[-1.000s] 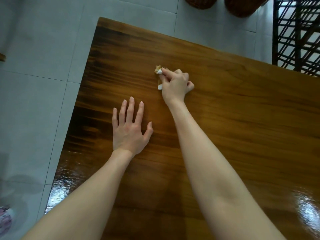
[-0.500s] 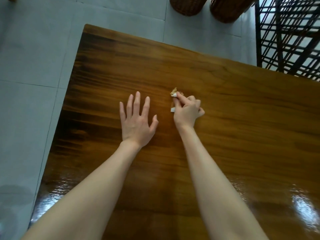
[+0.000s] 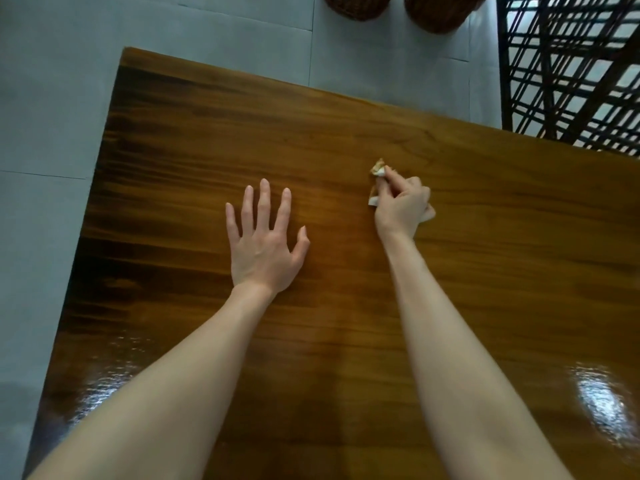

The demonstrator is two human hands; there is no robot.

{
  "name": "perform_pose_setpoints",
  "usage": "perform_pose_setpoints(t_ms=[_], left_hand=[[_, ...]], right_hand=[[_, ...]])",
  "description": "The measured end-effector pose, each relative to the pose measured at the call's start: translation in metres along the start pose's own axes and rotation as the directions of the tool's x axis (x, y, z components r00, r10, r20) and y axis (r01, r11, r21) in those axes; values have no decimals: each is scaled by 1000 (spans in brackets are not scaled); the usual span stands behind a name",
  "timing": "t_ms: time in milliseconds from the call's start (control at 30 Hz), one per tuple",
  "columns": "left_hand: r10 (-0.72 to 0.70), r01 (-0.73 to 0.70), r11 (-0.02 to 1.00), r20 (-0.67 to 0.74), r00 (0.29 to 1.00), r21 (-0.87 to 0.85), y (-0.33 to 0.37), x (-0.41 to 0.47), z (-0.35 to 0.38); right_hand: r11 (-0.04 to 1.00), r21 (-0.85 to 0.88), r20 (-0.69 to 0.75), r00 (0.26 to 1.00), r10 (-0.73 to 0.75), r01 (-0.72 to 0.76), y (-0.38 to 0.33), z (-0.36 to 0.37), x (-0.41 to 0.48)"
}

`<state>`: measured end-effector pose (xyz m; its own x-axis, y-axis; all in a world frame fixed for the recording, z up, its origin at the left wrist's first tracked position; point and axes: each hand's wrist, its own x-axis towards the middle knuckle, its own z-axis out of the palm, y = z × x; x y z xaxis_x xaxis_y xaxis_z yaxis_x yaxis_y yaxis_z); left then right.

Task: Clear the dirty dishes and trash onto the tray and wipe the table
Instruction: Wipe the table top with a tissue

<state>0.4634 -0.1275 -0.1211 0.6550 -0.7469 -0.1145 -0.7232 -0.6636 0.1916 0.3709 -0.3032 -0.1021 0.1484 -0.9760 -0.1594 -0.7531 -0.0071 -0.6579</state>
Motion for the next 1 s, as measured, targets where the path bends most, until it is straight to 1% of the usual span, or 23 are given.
perform_pose_setpoints(t_ms=[33, 100, 200, 267, 300, 367, 467, 533, 600, 667, 733, 767, 800, 833, 867, 933, 1000], left_hand=[[-4, 4, 1000, 5, 1000, -2, 1, 0, 0], [-8, 8, 1000, 13, 1000, 4, 2, 1, -2], [-14, 14, 1000, 16, 1000, 12, 3, 1, -2], [-14, 14, 1000, 18, 1000, 15, 4, 1, -2], [-16, 16, 1000, 16, 1000, 16, 4, 1, -2], [-16, 16, 1000, 20, 1000, 12, 4, 1, -2], [-21, 20, 1000, 15, 1000, 7, 4, 1, -3], [-23, 23, 1000, 14, 1000, 7, 4, 1, -3], [-28, 28, 1000, 9, 1000, 10, 4, 0, -2], [-30, 30, 1000, 8, 1000, 5, 3, 1, -2], [-25, 25, 1000, 2, 1000, -6, 2, 0, -1], [-25, 25, 1000, 1, 1000, -9, 1, 0, -1], [-20, 20, 1000, -1, 1000, -20, 1, -2, -1], [-14, 14, 999, 3, 1000, -31, 0, -1, -2], [-9, 9, 999, 8, 1000, -45, -1, -3, -3], [17, -15, 997, 27, 999, -71, -5, -4, -5], [32, -29, 996, 39, 999, -81, -7, -13, -7]], right_hand=[[1000, -2, 10, 1000, -16, 16, 1, -1, -1], [1000, -25, -37, 999, 3, -3, 6, -11, 12], [988, -5, -160, 976, 150, -153, 17, -36, 49], [972, 19, -202, 951, 232, -234, 19, -44, 66], [969, 32, -205, 948, 245, -244, 16, -42, 69], [977, 33, -162, 963, 215, -213, 8, -30, 64], [998, 3, -36, 997, 68, -68, -7, -3, 35], [1000, -13, 31, 999, -28, 28, -11, 9, 10], [996, -7, 47, 995, -91, 91, -6, 9, -9], [996, -40, 2, 997, -73, 73, 8, -3, -10], [997, -63, -93, 995, 41, -47, 27, -24, -4], [992, -45, -135, 984, 115, -122, 34, -33, -2], [984, -21, -154, 973, 170, -175, 39, -39, -5], [981, -14, -145, 971, 191, -195, 38, -39, -11], [983, -25, -110, 978, 175, -179, 36, -37, -23], [996, -45, -18, 997, 80, -81, 28, -21, -58], [999, -51, 55, 998, -16, 18, 24, -8, -95]])
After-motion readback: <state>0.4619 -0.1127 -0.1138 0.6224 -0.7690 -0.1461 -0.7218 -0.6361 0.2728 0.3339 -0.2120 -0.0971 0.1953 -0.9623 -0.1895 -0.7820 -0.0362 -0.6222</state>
